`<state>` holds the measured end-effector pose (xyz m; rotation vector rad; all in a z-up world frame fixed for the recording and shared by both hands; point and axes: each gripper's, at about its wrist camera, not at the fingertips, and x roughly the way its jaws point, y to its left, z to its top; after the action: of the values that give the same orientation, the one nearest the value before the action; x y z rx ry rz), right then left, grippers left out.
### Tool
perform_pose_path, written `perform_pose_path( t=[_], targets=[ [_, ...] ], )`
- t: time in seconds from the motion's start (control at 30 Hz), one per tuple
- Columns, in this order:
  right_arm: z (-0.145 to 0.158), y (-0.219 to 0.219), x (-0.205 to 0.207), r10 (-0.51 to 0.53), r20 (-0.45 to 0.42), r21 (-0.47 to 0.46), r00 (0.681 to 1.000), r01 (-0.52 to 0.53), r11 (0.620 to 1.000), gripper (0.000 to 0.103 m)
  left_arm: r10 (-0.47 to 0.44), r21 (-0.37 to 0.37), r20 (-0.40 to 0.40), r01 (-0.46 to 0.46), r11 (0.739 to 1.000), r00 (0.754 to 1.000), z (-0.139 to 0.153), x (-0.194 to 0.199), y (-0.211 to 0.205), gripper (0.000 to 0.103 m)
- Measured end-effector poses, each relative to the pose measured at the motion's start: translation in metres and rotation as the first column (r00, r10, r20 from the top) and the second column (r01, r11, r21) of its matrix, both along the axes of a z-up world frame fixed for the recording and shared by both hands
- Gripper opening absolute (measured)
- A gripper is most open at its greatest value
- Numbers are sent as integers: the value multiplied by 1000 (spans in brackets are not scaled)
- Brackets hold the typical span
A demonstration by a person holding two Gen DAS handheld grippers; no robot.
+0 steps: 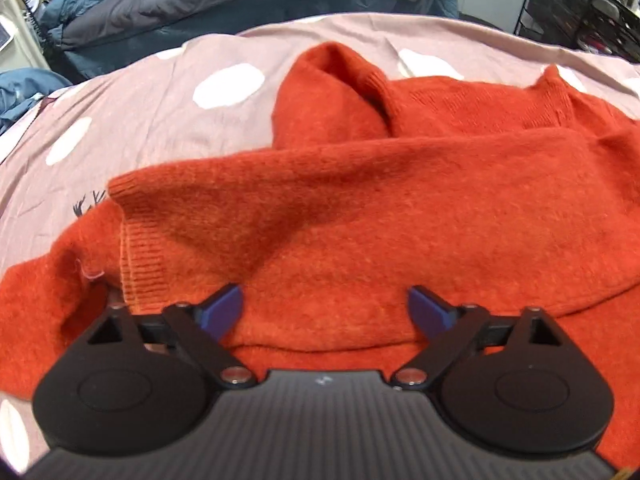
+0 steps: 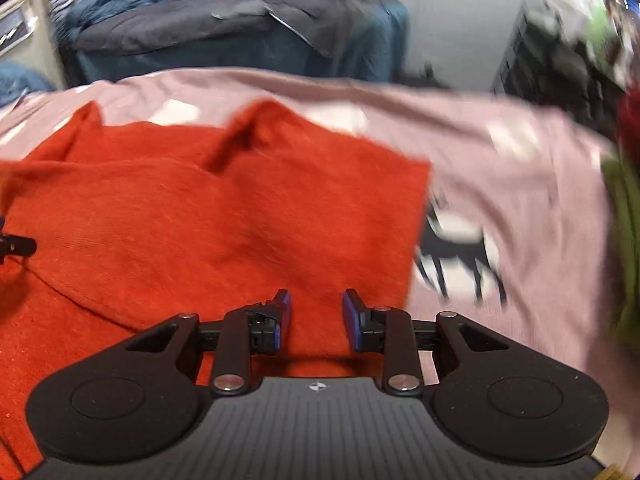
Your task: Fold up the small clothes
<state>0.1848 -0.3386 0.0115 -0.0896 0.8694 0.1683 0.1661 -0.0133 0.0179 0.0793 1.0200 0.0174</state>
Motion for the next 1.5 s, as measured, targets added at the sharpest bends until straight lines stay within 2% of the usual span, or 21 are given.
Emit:
perform_pose_path(
  t=[0.07, 0.17, 0.23, 0.33, 0.4, 0.5, 0.63, 0.73, 0.83, 0.9, 1.0, 1.07, 1.17, 1.2, 1.23, 1.3, 1.33, 1.4, 1.43, 1.47, 1.5],
  targets=[
    [-1, -5, -2, 24, 12, 12, 1000, -24, 1000, 39, -8, 16, -4, 8, 1000, 1000, 1, 0, -2, 98],
    [5, 4, 1, 49, -16, -17, 999, -50, 999, 45, 5, 6, -19, -4, 1000, 1000, 6, 2, -1, 98],
    [19, 8, 3, 29, -2, 41, 1000, -29, 999, 49, 6, -7, -14, -6, 1000, 1000, 13, -4, 2, 98],
    [42, 20, 6, 45, 35, 124, 998, -49, 991, 62, -9, -25, 44, 11, 1000, 999, 30, -30, 9, 103],
    [56, 40, 12, 110, 33, 187, 993, -114, 976, 62, 18, -35, 67, -16, 999, 998, 38, -51, 17, 103],
    [71, 87, 27, 258, 19, 299, 966, -251, 921, 62, 83, -24, 57, -82, 996, 995, 41, -77, 32, 103],
    [89, 178, 36, 451, 62, 369, 890, -440, 819, 62, 213, -32, 51, -211, 977, 976, 44, -108, 61, 103],
    [98, 262, 39, 605, 64, 405, 794, -574, 711, 64, 309, -34, 50, -308, 951, 950, 43, -130, 87, 103],
    [99, 344, 40, 707, 44, 488, 706, -632, 601, 69, 375, -27, 58, -374, 927, 925, 43, -148, 112, 103],
    [95, 395, 34, 740, 25, 499, 673, -649, 574, 71, 413, -21, 62, -413, 911, 909, 42, -158, 128, 103],
    [88, 462, 17, 772, -4, 470, 636, -680, 563, 71, 479, -9, 47, -480, 877, 876, 37, -176, 152, 103],
    [81, 498, 0, 811, -9, 453, 585, -720, 525, 70, 511, -23, 40, -511, 859, 858, 33, -190, 165, 103],
    [70, 538, -36, 875, 11, 313, 484, -833, 457, 70, 552, -36, 34, -551, 834, 833, 27, -210, 179, 103],
    [63, 550, -46, 886, 6, 260, 463, -857, 446, 70, 562, -39, 22, -561, 827, 827, 23, -215, 183, 103],
    [55, 562, -53, 891, -6, 198, 454, -873, 447, 69, 571, -42, 9, -570, 821, 821, 20, -219, 187, 103],
    [40, 578, -59, 872, -14, 13, 490, -872, 490, 68, 584, -47, -13, -584, 811, 812, 16, -226, 194, 103],
    [32, 585, -60, 866, -30, -51, 499, -866, 497, 68, 593, -49, -15, -593, 804, 805, 15, -229, 197, 103],
    [21, 593, -55, 868, -69, -71, 491, -871, 487, 56, 601, -64, -9, -600, 797, 799, 17, -233, 203, 103],
    [24, 591, -53, 869, -51, -63, 492, -870, 489, 15, 603, -67, -4, -602, 796, 798, 19, -235, 206, 103],
    [30, 590, -51, 866, -38, -61, 498, -867, 495, 3, 608, -67, 3, -606, 793, 794, 22, -236, 208, 103],
    [38, 588, -48, 866, -10, -43, 500, -865, 499, 3, 613, -75, 12, -610, 789, 790, 24, -236, 209, 103]
  ],
)
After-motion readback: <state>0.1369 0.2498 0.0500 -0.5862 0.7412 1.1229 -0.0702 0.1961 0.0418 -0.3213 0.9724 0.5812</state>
